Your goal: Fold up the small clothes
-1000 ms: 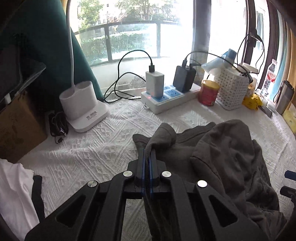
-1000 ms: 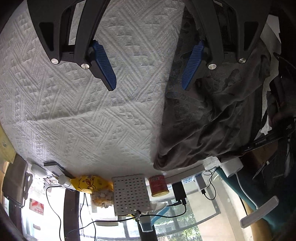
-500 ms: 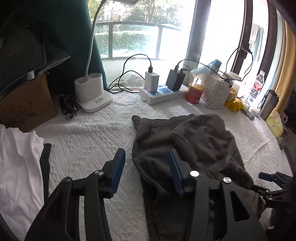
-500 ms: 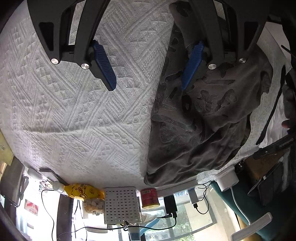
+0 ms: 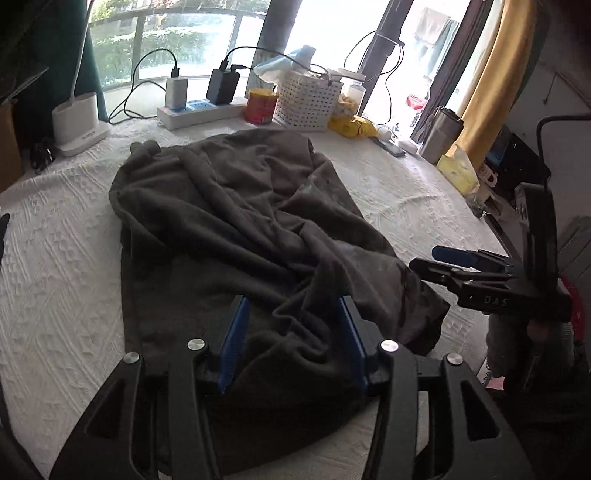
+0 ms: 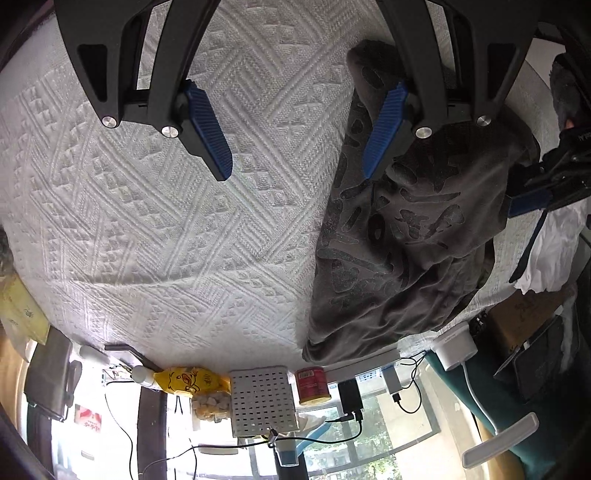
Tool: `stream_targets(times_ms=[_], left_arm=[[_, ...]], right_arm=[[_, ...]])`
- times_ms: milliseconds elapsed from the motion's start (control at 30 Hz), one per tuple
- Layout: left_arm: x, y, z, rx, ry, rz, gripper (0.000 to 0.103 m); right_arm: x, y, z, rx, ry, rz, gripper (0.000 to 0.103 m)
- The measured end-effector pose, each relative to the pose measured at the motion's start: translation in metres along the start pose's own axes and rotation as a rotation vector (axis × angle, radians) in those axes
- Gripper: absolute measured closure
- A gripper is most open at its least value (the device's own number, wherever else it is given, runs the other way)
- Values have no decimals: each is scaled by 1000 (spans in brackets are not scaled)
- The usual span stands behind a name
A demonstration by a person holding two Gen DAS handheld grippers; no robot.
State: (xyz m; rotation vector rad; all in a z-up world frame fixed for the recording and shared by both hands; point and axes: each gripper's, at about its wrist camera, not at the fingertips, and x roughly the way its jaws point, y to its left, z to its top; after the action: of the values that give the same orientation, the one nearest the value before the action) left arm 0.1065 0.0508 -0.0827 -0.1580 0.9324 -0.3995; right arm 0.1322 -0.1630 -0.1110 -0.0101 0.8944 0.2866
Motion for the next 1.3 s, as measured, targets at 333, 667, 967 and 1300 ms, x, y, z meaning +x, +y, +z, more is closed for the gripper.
stream_targets(times_ms=[333,667,967,1300], left_arm=[[-18,1,-13,55,-9,-79,95],[-76,5,-18,97,-55,49,96],[-41,20,-47,47,75,82,93],[-57,31,-26,9,-16,139,47]], right_arm=[[-10,2,-8,1,-12,-5,26],[5,24,-25,-69,70,36,26],[1,28,-34,-105,57,18,26],[-6,21,-15,-87,20,36,26]])
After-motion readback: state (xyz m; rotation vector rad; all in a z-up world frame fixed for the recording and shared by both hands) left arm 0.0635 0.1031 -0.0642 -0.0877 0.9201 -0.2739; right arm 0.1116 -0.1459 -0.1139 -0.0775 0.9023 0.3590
